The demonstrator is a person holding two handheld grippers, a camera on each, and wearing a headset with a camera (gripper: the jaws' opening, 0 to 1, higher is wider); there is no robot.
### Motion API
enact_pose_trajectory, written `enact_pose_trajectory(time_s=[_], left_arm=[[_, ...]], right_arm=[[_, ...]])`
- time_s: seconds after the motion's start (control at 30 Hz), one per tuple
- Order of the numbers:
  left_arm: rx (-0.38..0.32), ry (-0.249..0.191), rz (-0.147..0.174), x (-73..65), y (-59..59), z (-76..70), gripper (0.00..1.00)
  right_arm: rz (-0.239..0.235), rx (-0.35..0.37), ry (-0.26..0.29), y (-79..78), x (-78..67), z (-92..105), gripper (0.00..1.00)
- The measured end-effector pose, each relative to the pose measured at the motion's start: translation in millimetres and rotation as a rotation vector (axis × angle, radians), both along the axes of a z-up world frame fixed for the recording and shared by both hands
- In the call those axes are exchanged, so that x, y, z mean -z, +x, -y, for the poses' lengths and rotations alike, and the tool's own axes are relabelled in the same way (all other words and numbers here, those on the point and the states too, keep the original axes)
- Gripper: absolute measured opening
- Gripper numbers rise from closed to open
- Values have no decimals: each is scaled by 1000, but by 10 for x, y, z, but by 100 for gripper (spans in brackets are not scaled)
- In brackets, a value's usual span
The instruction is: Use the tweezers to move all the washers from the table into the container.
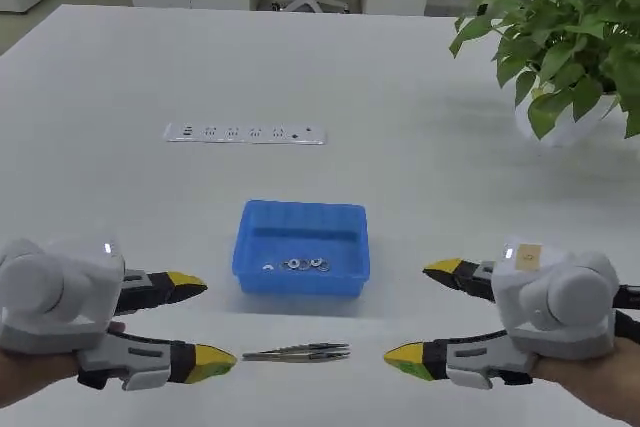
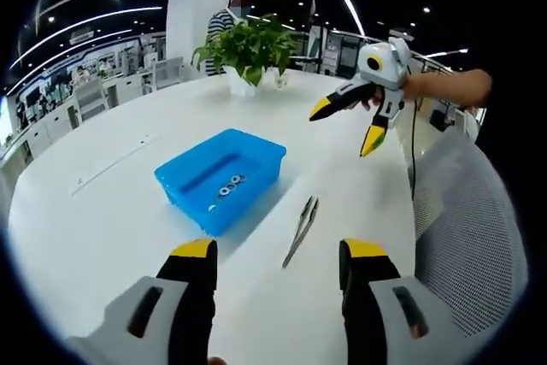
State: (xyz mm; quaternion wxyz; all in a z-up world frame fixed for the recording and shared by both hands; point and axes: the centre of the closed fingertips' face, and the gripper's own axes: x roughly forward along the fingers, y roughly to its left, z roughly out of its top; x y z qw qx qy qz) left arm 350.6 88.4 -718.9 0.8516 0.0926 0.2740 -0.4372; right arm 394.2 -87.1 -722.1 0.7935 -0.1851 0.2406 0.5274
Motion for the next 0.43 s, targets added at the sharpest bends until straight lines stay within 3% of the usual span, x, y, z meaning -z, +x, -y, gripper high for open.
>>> enact_pose_trajectory(time_s=[0.17,0.43], left_arm=[[-31,-1,29,-105,-26,28,76],[-58,3,36,-135,-41,52,90]], right_arm=[[-1,30,42,-51,-64,35,80],[-24,57,91,-136,-86,40,98]])
